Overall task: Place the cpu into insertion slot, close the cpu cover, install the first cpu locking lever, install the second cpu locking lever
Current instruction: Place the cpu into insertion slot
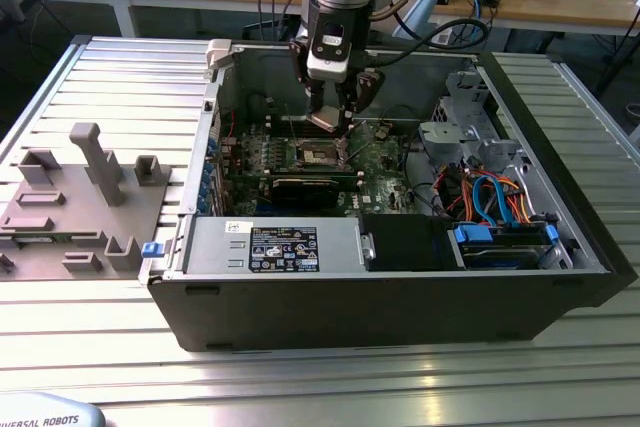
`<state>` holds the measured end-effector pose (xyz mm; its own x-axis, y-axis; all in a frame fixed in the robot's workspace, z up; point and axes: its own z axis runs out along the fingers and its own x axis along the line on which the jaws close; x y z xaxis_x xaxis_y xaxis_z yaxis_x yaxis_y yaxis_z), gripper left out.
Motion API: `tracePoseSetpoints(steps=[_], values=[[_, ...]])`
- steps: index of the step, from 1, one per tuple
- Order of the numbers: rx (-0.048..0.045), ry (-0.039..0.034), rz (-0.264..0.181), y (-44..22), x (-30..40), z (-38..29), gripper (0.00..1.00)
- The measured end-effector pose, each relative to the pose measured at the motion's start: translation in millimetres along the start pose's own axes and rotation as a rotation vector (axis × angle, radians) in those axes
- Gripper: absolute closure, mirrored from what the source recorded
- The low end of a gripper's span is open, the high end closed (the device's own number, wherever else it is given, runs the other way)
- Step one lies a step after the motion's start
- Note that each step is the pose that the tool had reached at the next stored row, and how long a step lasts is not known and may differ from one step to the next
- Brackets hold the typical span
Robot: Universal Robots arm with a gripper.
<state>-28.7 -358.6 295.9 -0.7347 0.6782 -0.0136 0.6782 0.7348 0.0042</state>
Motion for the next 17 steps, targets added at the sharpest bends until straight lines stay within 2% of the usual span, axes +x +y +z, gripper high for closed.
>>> tracePoseSetpoints(steps=[17], values=[[0.0009,-0.0008,0.009,0.0,0.0,0.6,0.46]])
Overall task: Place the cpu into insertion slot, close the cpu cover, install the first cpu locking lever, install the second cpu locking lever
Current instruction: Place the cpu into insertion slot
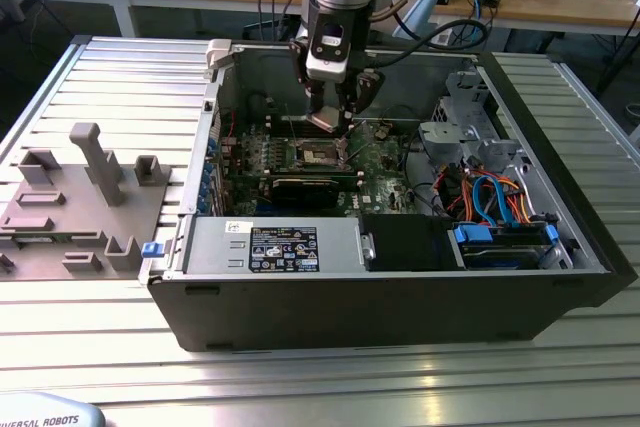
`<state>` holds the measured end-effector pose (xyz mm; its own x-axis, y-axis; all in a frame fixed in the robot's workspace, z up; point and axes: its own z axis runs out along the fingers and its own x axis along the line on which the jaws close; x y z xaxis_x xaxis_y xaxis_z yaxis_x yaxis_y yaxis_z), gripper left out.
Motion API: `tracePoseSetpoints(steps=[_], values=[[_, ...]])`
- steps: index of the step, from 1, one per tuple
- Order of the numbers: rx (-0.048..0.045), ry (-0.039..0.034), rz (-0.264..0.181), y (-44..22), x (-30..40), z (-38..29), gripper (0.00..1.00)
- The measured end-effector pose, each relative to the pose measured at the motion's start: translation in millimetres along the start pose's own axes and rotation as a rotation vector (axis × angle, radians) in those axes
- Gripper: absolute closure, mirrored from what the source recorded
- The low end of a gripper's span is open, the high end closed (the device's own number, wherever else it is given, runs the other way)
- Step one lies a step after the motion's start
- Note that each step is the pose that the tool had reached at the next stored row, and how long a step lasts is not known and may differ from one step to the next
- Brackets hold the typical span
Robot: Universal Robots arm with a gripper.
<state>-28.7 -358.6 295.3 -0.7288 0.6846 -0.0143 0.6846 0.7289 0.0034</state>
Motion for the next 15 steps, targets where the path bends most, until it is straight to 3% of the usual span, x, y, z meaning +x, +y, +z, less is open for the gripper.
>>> tracePoseSetpoints(steps=[15], values=[[0.0018,-0.0012,0.036,0.0,0.0,1.5,0.46]])
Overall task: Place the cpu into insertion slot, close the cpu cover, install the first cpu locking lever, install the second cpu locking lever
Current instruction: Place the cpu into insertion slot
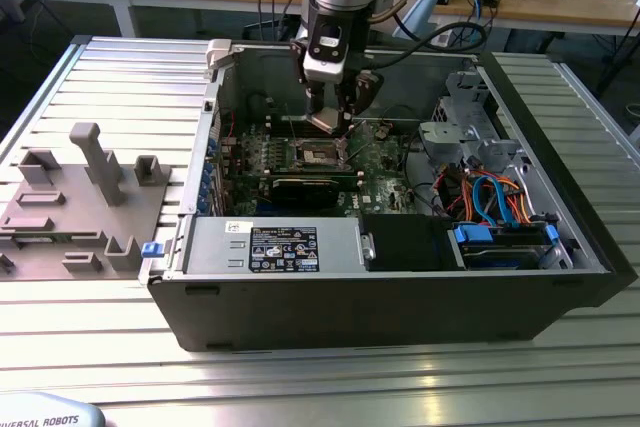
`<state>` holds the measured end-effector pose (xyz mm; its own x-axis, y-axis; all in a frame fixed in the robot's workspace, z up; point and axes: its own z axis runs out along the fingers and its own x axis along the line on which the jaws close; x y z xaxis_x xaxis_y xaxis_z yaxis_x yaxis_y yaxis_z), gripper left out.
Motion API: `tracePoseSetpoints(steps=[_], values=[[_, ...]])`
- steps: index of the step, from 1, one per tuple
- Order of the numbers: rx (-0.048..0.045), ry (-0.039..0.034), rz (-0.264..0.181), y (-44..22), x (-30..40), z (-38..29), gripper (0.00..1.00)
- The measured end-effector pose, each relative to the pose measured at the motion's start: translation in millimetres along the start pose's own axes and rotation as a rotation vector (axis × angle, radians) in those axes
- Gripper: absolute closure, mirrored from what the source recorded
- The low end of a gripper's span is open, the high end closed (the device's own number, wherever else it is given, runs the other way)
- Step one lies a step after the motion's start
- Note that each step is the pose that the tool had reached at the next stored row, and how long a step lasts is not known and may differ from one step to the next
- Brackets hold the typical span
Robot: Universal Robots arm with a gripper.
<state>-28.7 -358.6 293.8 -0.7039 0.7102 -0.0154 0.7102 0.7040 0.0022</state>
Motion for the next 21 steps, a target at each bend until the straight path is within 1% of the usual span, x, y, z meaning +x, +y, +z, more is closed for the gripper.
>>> tracePoseSetpoints(steps=[21], values=[[0.0008,-0.0002,0.04,0.0,0.0,1.3,0.46]])
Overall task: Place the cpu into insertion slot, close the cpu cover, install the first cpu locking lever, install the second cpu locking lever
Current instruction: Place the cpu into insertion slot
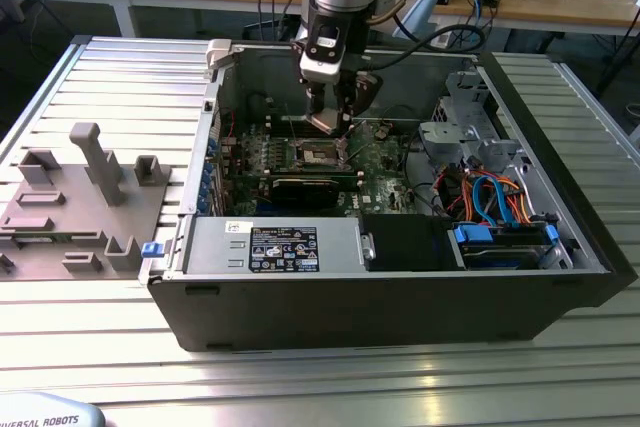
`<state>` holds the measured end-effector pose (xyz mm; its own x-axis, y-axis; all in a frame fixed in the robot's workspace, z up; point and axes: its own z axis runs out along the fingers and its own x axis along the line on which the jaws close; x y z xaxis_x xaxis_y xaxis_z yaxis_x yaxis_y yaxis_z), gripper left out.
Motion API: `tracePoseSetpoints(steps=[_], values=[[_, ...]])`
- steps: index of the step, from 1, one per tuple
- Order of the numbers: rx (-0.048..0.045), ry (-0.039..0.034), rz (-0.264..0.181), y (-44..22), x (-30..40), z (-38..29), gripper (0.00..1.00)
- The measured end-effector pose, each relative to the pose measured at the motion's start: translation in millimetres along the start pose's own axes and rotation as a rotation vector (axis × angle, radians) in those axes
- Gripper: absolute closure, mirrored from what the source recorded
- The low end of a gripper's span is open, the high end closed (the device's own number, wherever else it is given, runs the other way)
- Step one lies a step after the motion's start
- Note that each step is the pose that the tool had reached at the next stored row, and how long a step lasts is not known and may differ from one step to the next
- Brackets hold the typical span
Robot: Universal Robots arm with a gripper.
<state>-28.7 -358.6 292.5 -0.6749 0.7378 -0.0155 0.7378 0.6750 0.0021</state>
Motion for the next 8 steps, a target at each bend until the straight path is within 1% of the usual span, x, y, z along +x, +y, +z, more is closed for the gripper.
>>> tracePoseSetpoints(steps=[8], values=[[0.0005,-0.0002,0.016,0.0,0.0,0.6,0.46]])
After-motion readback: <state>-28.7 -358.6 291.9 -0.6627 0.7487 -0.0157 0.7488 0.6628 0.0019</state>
